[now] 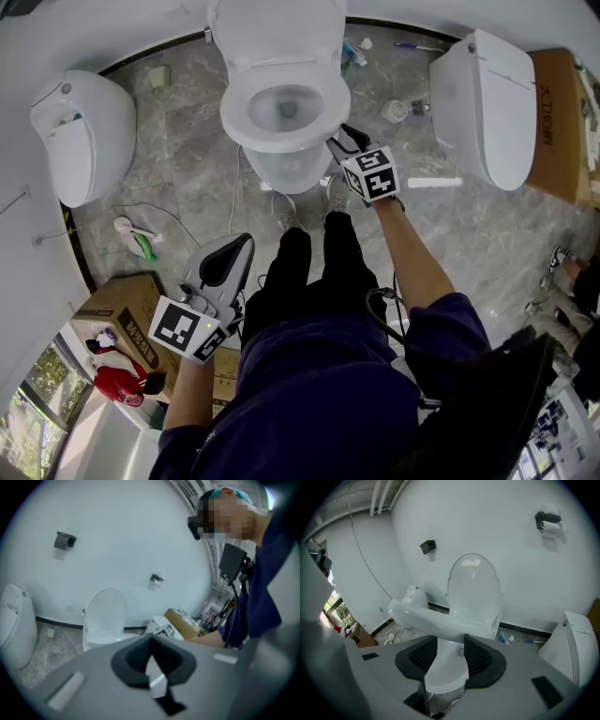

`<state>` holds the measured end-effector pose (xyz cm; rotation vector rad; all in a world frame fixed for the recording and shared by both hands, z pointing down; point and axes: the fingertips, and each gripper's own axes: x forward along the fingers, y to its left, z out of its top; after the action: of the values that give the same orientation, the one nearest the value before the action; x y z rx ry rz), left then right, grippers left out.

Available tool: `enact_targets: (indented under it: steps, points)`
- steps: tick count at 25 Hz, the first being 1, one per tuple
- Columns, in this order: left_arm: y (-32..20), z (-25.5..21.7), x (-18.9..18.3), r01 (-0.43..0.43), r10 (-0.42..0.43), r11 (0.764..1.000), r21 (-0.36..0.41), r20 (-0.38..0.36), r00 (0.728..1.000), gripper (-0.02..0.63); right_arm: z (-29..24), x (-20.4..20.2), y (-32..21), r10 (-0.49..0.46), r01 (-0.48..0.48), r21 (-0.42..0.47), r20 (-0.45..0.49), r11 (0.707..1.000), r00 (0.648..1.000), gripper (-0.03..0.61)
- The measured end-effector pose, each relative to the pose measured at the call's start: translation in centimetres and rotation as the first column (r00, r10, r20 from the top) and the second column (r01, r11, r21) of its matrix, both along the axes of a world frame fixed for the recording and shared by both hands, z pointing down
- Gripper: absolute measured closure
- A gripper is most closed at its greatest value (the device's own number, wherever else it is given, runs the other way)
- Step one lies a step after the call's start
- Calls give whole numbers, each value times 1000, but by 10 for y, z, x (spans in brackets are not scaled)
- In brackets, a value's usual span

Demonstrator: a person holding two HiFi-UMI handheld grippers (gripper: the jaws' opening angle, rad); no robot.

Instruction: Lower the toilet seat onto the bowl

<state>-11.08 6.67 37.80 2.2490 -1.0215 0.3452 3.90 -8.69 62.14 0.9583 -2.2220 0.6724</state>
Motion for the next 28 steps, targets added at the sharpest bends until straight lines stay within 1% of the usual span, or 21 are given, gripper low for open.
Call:
enact_targets:
  steps: [8,12,14,17,19,21,23,24,25,26,28]
  points:
    - [4,4,0,-7,7,1000,-9,-5,1000,611,11,0,13,-9,8,-27,-11,1000,1000,413]
    - [4,5,1,-7,7,1000,-11,-7,1000,611,16,1,19,-31,30,-63,-9,998,999,413]
    - [5,5,2,-8,8,1000,-9,-10,1000,611,18,2,23,-45,47,-95,21,994,999,413]
    - [4,5,0,-6,6,1000,-10,-13,1000,611,17,1,30,-54,71,-159,105,985,993,413]
    - [3,6,-2,-3,3,1000,-13,-13,1000,611,16,0,34,-47,80,-196,168,977,985,413]
    - [3,7,-2,-1,0,1000,-16,-13,1000,611,16,-2,38,-20,78,-236,238,969,971,404]
    - [2,8,-1,-1,0,1000,-18,-14,1000,611,16,-4,42,50,58,-301,339,952,940,390]
    - [2,8,0,-2,1,1000,-19,-15,1000,611,15,-5,44,101,44,-341,395,939,913,390]
    - [2,8,0,-3,2,1000,-19,-16,1000,612,13,-5,46,157,31,-382,451,924,879,381]
    - [1,8,0,-3,3,1000,-20,-16,1000,611,11,-5,46,214,20,-420,504,907,837,375]
    - [-1,8,-2,-3,3,1000,-22,-17,1000,611,4,-6,45,315,14,-484,591,875,742,360]
